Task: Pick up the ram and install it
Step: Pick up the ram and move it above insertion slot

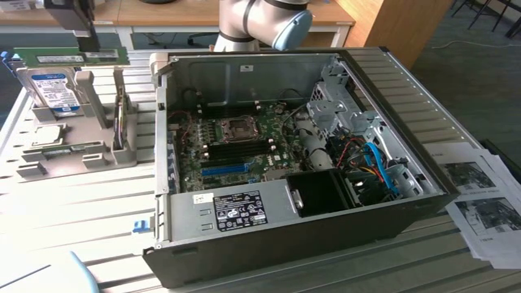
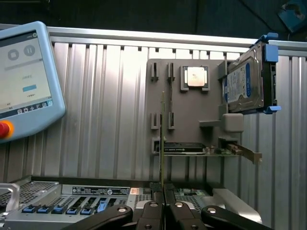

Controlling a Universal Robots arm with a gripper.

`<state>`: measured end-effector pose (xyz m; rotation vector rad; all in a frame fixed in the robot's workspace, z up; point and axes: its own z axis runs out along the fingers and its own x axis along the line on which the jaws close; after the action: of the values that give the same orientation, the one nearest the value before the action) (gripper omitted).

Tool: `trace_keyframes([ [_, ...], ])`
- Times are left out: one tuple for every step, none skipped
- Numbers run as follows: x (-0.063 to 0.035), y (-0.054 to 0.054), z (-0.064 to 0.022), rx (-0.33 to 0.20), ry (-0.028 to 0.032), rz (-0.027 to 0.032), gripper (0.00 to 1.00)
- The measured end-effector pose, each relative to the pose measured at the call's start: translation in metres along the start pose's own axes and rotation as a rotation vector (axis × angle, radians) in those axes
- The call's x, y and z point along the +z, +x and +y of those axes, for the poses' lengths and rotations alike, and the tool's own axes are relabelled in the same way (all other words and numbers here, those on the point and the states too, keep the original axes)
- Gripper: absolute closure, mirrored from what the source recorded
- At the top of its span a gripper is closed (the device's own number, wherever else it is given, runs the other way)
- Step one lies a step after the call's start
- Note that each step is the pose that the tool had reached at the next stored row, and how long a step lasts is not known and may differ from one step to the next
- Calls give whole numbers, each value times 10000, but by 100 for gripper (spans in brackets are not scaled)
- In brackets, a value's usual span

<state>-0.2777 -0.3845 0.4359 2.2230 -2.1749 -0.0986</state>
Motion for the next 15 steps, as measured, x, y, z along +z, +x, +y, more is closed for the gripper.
trace_keyframes([
  [-2,1,-29,-1,0,0,89],
  [-4,2,-59,-2,0,0,89],
  [-6,2,-87,-2,0,0,89],
  [-7,2,-116,-3,1,0,89],
  [-9,3,-145,-3,2,0,89],
  [-11,4,-175,-4,1,-1,89],
  [-13,4,-205,-6,1,0,89],
  [-15,5,-235,-8,0,0,89],
  [-17,6,-266,-10,1,0,89],
  [-20,6,-299,-9,0,1,89],
  [-22,7,-331,-11,0,1,89],
  [-24,8,-363,-12,0,0,89],
  [-26,8,-397,-14,1,0,89],
  [-28,9,-431,-15,0,1,89],
  [-31,10,-466,-19,0,1,89],
])
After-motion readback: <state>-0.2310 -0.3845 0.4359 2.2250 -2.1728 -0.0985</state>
